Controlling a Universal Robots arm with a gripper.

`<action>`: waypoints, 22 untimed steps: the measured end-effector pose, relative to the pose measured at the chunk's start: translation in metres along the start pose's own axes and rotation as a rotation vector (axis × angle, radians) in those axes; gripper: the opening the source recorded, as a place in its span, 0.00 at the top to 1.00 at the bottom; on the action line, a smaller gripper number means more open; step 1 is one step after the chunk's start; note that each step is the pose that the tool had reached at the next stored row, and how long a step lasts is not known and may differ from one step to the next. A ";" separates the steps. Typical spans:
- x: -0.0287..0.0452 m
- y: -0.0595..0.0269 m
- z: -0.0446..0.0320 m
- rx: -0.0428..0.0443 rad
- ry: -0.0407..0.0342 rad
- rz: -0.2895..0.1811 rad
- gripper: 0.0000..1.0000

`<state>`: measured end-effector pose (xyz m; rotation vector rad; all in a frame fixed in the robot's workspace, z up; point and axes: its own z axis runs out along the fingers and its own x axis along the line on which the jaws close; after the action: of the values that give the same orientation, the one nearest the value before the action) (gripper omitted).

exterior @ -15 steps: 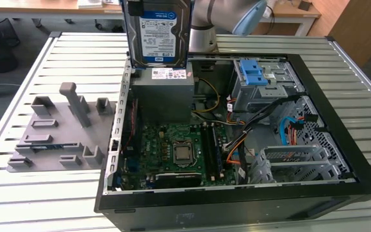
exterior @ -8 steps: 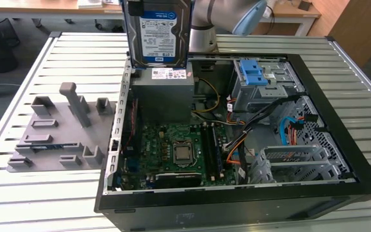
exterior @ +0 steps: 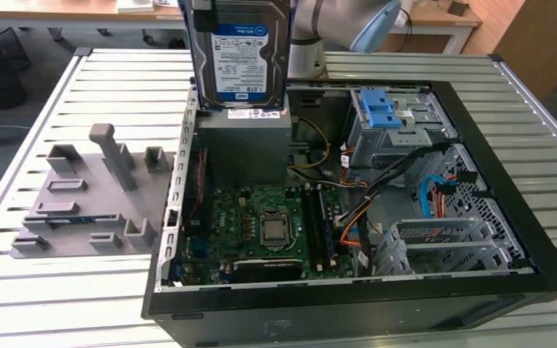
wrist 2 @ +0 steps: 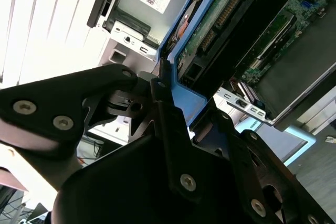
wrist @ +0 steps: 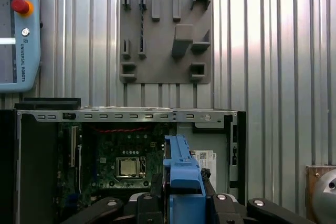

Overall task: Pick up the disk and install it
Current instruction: 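Pick up the disk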

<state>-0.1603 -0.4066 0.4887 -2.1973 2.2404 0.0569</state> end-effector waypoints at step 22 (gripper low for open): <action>0.0263 -0.0158 0.0093 0.0049 -0.0003 0.000 0.63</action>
<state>-0.1452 -0.4330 0.4783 -2.1948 2.2378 0.0517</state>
